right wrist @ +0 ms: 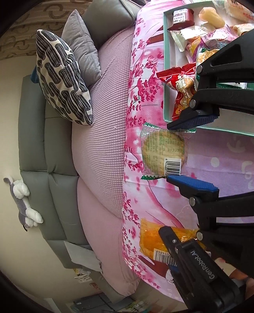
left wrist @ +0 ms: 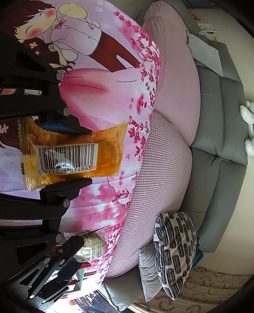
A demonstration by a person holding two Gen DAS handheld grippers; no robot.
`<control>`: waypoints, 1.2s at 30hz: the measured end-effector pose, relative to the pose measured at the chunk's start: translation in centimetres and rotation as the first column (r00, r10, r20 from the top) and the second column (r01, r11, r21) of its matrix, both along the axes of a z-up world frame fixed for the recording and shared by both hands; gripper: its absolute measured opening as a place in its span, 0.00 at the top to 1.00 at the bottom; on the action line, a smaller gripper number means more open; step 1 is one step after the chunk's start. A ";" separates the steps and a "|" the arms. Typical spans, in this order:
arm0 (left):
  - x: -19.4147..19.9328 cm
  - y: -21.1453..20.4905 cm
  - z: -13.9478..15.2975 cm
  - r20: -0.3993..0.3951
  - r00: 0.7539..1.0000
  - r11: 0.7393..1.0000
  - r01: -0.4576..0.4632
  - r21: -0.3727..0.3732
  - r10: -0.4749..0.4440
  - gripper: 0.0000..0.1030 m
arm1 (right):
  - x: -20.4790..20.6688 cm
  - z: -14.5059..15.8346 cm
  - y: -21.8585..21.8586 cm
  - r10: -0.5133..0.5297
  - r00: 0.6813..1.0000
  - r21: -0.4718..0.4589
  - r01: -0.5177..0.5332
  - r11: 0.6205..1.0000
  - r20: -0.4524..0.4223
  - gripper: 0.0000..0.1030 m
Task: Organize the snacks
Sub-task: 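Carry the bread packet and biscuit packet over the tray with both tools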
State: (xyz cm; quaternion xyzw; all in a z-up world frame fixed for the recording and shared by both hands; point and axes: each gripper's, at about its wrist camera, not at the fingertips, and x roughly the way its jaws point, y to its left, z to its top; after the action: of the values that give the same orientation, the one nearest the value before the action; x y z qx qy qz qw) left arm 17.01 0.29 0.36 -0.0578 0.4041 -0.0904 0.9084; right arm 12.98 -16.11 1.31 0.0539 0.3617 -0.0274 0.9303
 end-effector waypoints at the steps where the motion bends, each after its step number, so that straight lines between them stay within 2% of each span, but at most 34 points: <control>1: -0.1 -0.2 0.1 0.002 1.000 1.000 0.006 -0.002 -0.006 0.58 | -0.1 0.0 -0.2 -0.005 1.000 0.001 0.005 1.000 0.000 0.53; 12: -1.4 -1.7 1.3 -0.009 0.999 0.999 0.037 -0.036 -0.037 0.58 | -2.4 1.8 -2.4 -0.071 0.997 0.002 0.071 0.997 -0.001 0.53; 22: -6.1 -5.6 3.6 -0.031 0.990 0.990 0.135 -0.040 -0.136 0.58 | -8.1 4.1 -6.0 -0.172 0.984 -0.017 0.172 0.985 -0.037 0.53; 30: -10.5 -10.5 3.5 -0.061 0.961 0.963 0.268 -0.039 -0.270 0.58 | -13.3 4.2 -9.9 -0.284 0.957 -0.026 0.283 0.959 -0.065 0.53; 36: -13.1 -14.2 1.5 -0.118 0.924 0.931 0.365 -0.014 -0.364 0.58 | -16.2 3.2 -12.9 -0.351 0.931 -0.035 0.349 0.937 -0.097 0.52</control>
State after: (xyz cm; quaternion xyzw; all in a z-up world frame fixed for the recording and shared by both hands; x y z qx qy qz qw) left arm 3.87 -13.87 1.83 0.0166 0.4613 -0.2525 0.8504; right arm -3.19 -29.03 4.47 0.1079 0.3932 -0.1983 0.8913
